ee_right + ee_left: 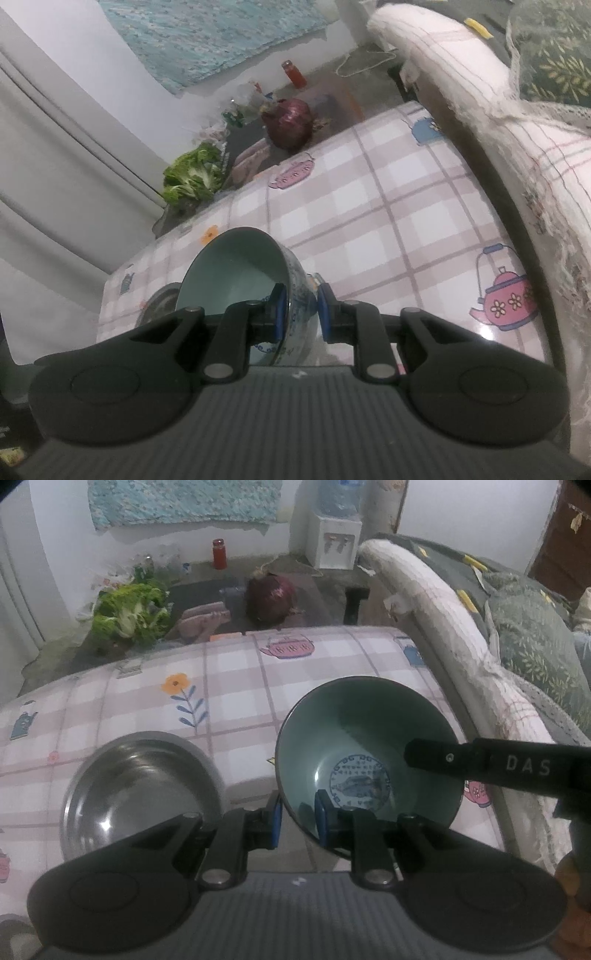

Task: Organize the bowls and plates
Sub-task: 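Lift the green bowl with the right tool and carry it over a steel bowl, then lower the green bowl into the steel bowl and open the right tool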

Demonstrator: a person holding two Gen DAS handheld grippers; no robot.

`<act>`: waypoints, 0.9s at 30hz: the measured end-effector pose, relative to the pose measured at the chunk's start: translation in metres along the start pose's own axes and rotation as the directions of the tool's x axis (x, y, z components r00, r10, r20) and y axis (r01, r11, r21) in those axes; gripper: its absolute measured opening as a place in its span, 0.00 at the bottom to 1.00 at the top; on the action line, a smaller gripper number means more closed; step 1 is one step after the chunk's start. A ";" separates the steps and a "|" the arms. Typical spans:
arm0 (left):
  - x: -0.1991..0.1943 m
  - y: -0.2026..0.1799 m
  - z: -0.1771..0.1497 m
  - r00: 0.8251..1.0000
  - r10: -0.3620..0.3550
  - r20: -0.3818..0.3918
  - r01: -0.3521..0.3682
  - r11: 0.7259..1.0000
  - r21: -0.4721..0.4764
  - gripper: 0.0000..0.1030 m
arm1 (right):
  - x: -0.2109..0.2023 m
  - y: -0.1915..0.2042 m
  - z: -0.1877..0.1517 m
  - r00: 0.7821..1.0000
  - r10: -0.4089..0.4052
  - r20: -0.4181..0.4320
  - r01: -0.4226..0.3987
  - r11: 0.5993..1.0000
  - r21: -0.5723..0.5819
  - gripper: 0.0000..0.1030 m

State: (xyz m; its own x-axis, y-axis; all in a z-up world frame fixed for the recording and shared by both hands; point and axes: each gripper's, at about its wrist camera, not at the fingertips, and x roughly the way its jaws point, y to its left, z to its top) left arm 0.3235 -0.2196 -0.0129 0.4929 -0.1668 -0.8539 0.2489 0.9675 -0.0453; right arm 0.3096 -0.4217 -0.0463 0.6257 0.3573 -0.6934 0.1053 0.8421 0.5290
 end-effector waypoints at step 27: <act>-0.020 0.147 -0.017 0.996 0.092 0.001 -0.091 0.983 -0.159 0.19 | 0.075 0.136 -0.027 0.990 0.072 -0.120 -0.086 0.990 -0.110 0.17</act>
State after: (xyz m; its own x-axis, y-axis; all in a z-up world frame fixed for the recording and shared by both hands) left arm 0.3364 -0.0712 -0.0111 0.5146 -0.0774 -0.8539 0.0675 0.9965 -0.0496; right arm 0.3501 -0.2693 -0.0397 0.5346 0.4631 -0.7069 -0.0343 0.8477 0.5294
